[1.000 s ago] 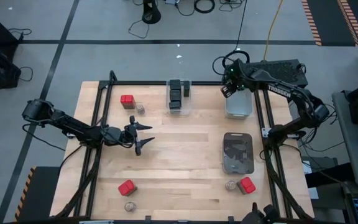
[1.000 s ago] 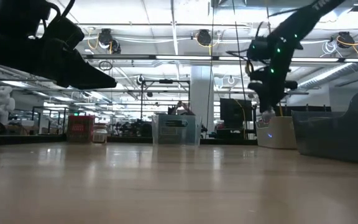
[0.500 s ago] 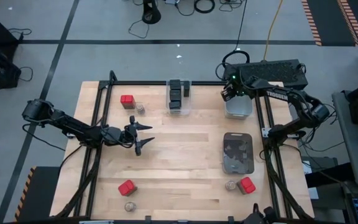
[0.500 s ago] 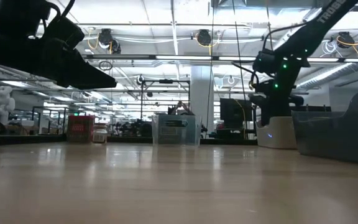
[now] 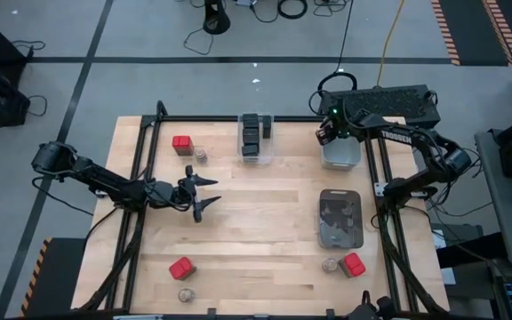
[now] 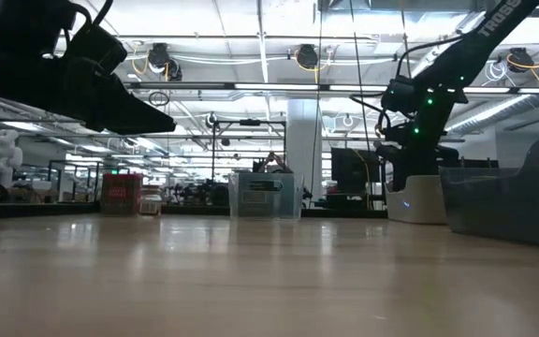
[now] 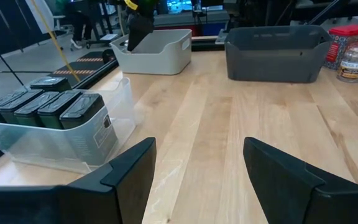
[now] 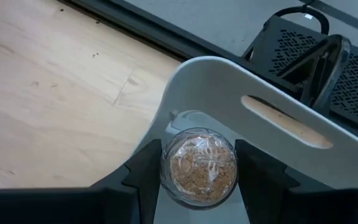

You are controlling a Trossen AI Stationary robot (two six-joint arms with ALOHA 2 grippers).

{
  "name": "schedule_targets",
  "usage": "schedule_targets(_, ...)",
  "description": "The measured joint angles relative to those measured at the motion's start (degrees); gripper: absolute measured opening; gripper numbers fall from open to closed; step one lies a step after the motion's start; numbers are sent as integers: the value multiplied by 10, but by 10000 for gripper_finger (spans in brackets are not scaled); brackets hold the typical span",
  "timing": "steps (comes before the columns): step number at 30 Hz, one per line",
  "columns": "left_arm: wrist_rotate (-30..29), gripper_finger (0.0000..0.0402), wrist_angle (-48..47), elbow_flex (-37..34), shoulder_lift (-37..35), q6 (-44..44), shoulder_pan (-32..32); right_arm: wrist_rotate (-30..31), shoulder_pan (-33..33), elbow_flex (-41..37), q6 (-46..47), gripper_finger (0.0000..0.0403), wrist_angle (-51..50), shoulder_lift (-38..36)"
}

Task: Sort spices by type
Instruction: Put the center transparent seasoning bottle into the gray bin, then put the top right transparent seasoning bottle into the gray bin

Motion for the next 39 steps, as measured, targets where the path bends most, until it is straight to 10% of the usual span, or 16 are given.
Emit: schedule_targets(39,0,249,0,0,0,4,0,2,1,0,-9,251,-8,-31)
